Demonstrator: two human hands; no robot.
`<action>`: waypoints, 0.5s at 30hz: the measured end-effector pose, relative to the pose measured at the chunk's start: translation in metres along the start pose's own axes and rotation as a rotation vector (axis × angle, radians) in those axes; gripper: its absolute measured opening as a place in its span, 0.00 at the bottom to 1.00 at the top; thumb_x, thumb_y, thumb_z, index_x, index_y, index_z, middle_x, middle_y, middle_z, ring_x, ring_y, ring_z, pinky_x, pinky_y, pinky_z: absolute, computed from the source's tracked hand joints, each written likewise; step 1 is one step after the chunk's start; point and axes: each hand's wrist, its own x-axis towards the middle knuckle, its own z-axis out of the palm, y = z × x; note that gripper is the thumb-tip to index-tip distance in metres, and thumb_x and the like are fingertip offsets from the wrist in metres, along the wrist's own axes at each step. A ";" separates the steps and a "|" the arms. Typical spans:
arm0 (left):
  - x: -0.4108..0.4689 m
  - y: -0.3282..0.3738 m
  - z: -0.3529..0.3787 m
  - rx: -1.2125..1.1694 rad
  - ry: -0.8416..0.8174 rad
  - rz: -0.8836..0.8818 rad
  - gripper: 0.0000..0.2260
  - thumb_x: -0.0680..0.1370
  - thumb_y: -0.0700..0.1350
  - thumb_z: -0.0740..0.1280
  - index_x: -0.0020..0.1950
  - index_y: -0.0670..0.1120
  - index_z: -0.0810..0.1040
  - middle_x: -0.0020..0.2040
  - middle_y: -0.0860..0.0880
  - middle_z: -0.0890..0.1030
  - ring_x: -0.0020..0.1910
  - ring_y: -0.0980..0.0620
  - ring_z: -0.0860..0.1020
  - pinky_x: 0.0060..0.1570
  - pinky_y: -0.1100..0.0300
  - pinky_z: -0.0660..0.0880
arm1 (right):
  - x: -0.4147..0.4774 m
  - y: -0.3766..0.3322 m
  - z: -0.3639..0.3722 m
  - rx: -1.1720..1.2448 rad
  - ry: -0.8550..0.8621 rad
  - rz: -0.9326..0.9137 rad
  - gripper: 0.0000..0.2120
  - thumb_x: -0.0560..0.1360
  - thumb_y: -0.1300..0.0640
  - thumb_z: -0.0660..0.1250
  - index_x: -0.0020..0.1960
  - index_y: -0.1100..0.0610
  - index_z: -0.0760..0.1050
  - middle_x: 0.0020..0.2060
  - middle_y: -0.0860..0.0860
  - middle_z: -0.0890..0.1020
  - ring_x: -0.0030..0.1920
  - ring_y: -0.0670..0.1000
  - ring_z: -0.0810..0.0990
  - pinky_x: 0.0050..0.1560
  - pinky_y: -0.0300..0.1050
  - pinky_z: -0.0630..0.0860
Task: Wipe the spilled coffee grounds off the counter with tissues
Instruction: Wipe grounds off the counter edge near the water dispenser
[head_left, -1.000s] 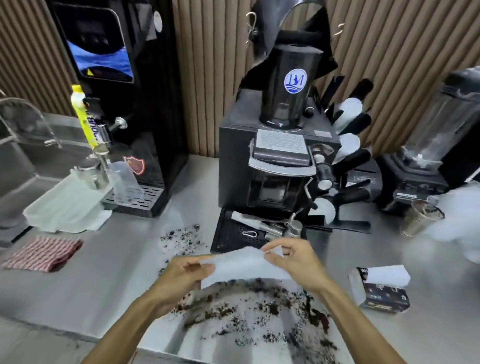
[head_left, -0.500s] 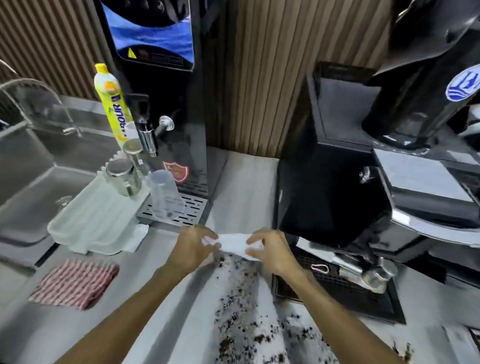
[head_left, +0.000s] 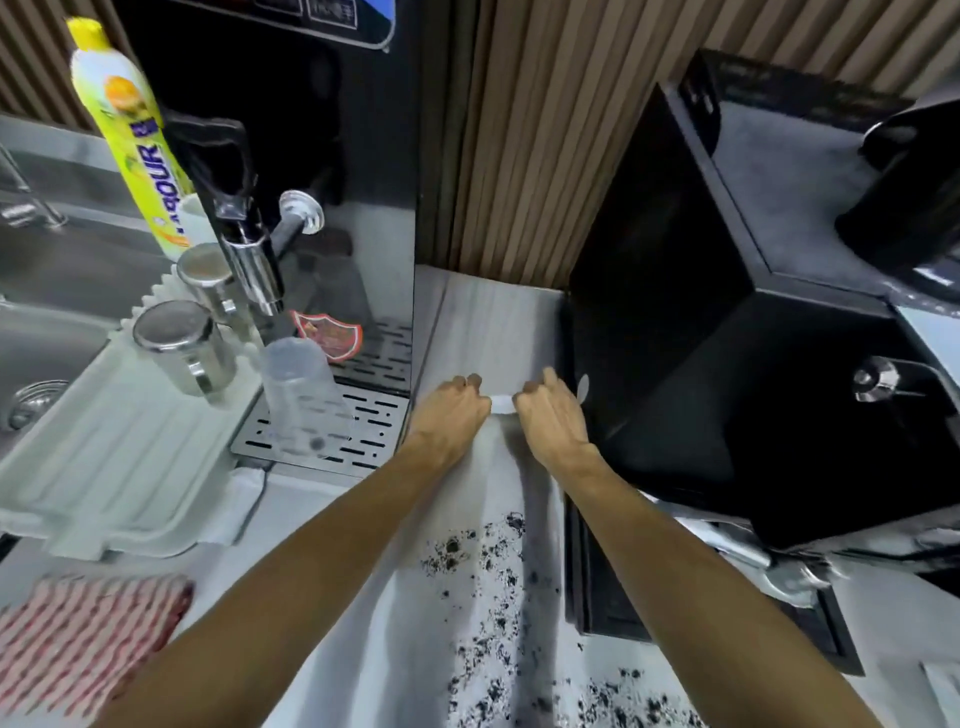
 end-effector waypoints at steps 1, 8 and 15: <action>0.004 0.000 0.001 0.012 -0.008 0.014 0.10 0.79 0.34 0.61 0.57 0.41 0.78 0.54 0.44 0.76 0.51 0.46 0.78 0.47 0.54 0.75 | 0.002 -0.001 0.003 -0.002 -0.019 0.000 0.12 0.78 0.67 0.58 0.55 0.62 0.79 0.49 0.56 0.80 0.56 0.57 0.72 0.53 0.48 0.72; 0.010 -0.009 0.022 0.074 0.035 0.100 0.10 0.79 0.40 0.62 0.56 0.44 0.80 0.58 0.46 0.73 0.58 0.45 0.69 0.56 0.54 0.66 | -0.016 -0.014 0.015 -0.065 -0.076 -0.025 0.14 0.79 0.68 0.55 0.59 0.64 0.76 0.54 0.59 0.76 0.53 0.57 0.77 0.51 0.47 0.76; -0.007 0.010 0.030 0.048 0.012 0.138 0.10 0.79 0.35 0.62 0.57 0.41 0.78 0.54 0.45 0.76 0.54 0.47 0.74 0.54 0.55 0.72 | -0.036 -0.018 0.007 -0.111 -0.096 -0.017 0.13 0.80 0.67 0.56 0.57 0.59 0.76 0.49 0.56 0.78 0.48 0.54 0.80 0.49 0.49 0.75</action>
